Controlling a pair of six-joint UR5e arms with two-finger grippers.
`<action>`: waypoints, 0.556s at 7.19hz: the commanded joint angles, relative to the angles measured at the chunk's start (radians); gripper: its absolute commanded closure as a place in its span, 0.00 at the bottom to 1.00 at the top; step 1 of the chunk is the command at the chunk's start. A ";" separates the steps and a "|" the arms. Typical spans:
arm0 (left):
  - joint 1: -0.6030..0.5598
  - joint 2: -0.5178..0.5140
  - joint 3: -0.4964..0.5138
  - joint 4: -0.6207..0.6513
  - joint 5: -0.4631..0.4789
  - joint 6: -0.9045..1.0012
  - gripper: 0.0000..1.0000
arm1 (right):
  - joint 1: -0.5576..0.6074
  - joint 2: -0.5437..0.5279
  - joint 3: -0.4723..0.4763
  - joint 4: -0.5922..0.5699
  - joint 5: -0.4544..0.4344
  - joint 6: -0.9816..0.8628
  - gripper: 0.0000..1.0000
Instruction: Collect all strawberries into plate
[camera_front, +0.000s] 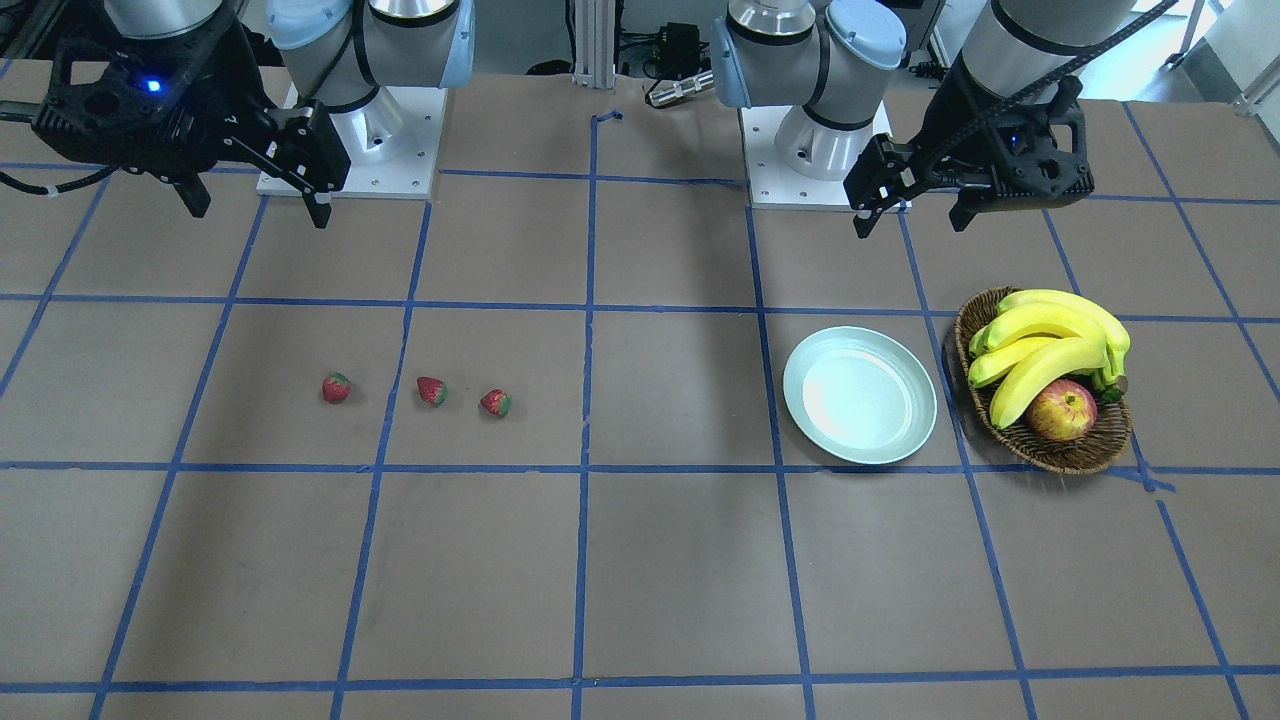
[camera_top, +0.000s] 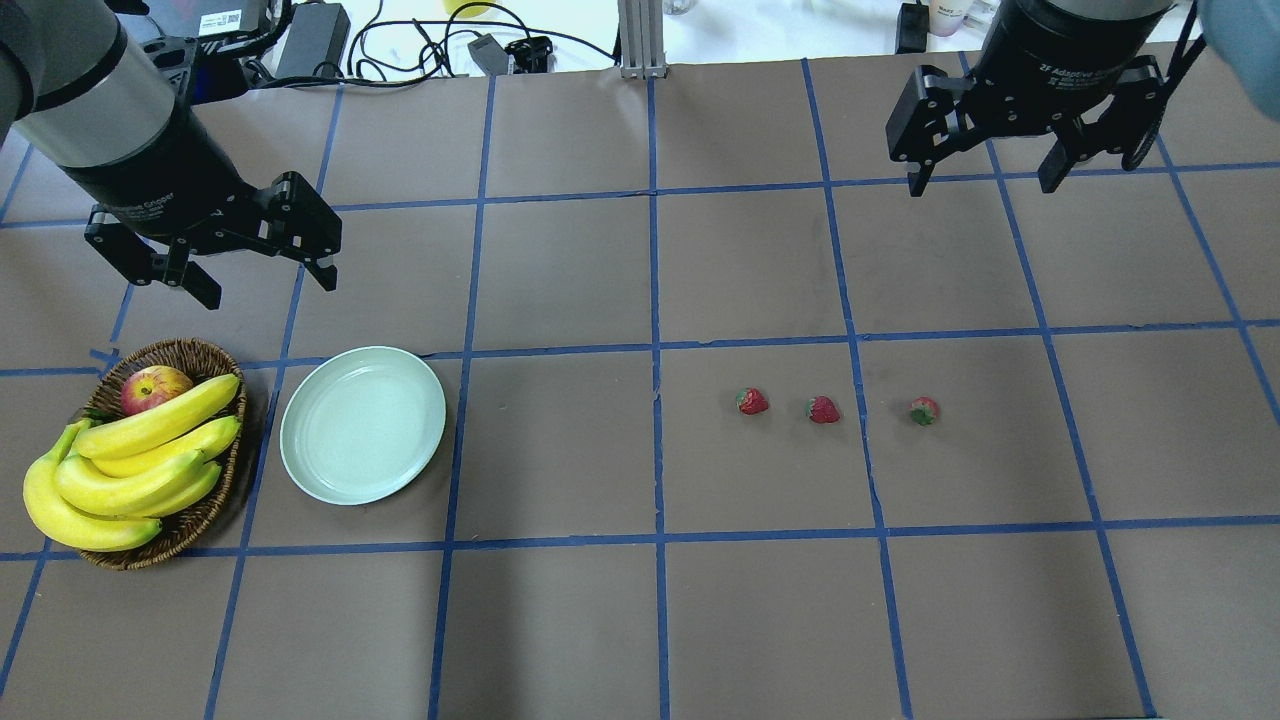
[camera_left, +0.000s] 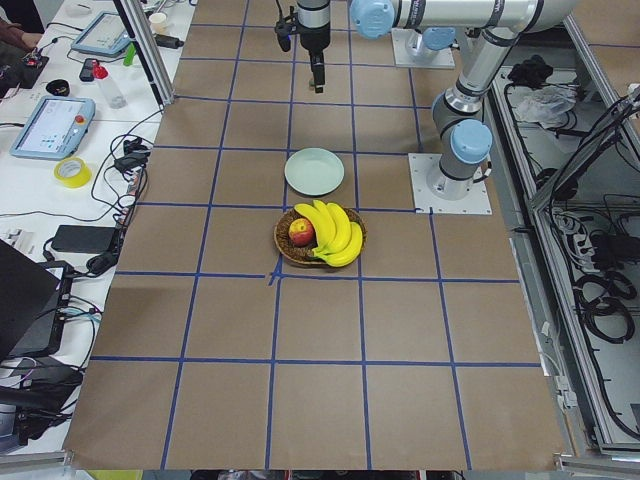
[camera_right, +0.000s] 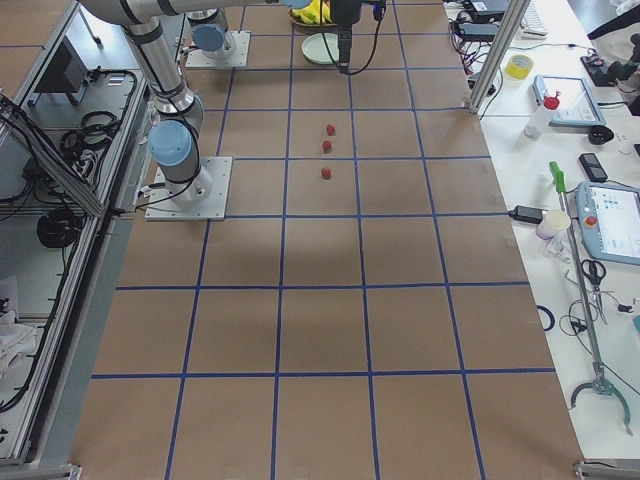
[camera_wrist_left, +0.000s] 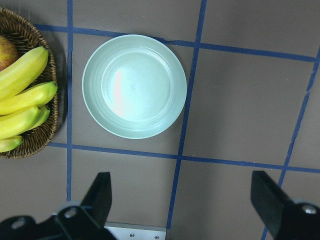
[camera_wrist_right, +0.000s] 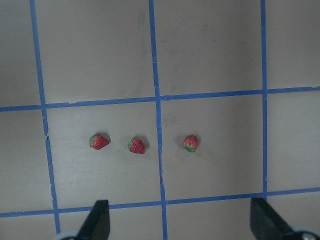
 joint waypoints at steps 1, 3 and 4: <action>-0.002 0.002 -0.001 -0.001 0.004 0.000 0.00 | -0.001 0.000 0.000 0.004 0.000 0.000 0.00; -0.002 -0.001 -0.001 0.000 -0.001 0.000 0.00 | -0.001 0.000 0.000 0.005 0.000 0.000 0.00; -0.002 -0.001 -0.001 -0.001 0.001 -0.002 0.00 | 0.000 0.000 0.000 0.004 0.002 0.000 0.00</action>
